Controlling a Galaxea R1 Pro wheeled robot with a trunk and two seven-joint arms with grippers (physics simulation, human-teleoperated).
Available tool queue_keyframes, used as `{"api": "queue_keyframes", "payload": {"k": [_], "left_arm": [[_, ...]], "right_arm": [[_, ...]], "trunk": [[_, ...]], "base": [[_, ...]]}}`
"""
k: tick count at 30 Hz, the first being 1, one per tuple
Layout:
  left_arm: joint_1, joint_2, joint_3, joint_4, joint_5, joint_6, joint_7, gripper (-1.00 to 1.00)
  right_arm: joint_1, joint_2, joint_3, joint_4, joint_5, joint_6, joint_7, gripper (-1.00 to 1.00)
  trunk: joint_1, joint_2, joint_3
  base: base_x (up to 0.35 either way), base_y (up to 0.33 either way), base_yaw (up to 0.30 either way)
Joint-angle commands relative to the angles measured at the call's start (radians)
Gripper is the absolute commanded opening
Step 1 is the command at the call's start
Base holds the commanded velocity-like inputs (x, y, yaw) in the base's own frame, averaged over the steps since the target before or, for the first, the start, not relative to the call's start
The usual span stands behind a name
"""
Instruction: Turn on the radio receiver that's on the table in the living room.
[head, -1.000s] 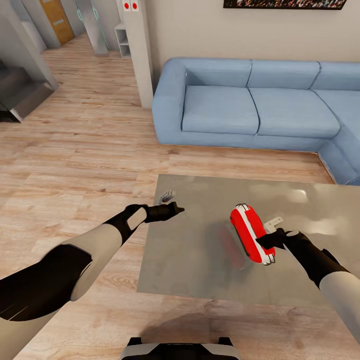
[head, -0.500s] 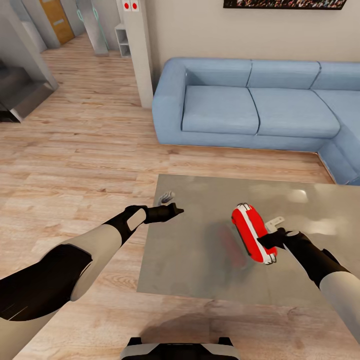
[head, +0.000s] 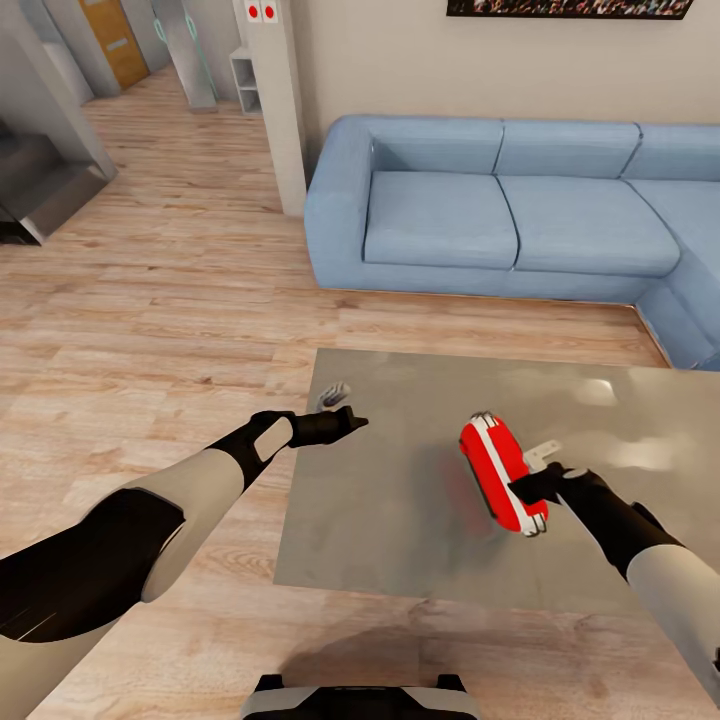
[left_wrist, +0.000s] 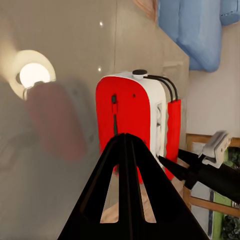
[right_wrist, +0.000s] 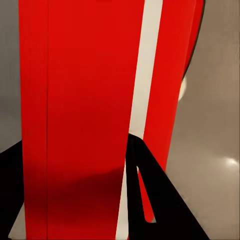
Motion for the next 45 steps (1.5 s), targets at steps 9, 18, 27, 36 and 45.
{"api": "queue_keyframes", "payload": {"k": [9, 18, 27, 36, 45], "left_arm": [[0.0, 0.001, 0.0, 0.001, 0.0, -0.001, -0.001, -1.0], [0.0, -0.001, 0.0, 0.0, 0.0, 0.0, 0.0, -1.0], [0.0, -0.002, 0.0, 0.0, 0.0, -0.001, 0.0, -1.0], [0.0, -0.002, 0.0, 0.0, 0.0, -0.001, 0.0, -1.0], [0.0, -0.002, 0.0, 0.0, 0.0, -0.001, 0.0, -1.0]], "right_arm": [[-0.001, 0.01, -0.001, 0.019, 0.002, -0.004, -0.001, -1.0], [-0.001, 0.011, -0.003, 0.022, 0.002, -0.018, -0.008, -1.0], [-0.001, 0.011, -0.002, 0.037, 0.001, -0.028, -0.009, -1.0], [-0.001, 0.014, 0.0, 0.112, 0.001, -0.087, -0.037, 1.0], [-0.001, 0.023, 0.0, 0.116, 0.001, -0.091, -0.041, 1.0]], "trunk": [[0.0, 0.0, 0.0], [0.0, 0.0, 0.0], [0.0, 0.0, 0.0], [0.0, 0.0, 0.0], [0.0, 0.0, 0.0]], "base": [[0.0, 0.0, 0.0], [0.0, 0.0, 0.0], [0.0, 0.0, 0.0], [0.0, 0.0, 0.0], [0.0, 0.0, 0.0]]}}
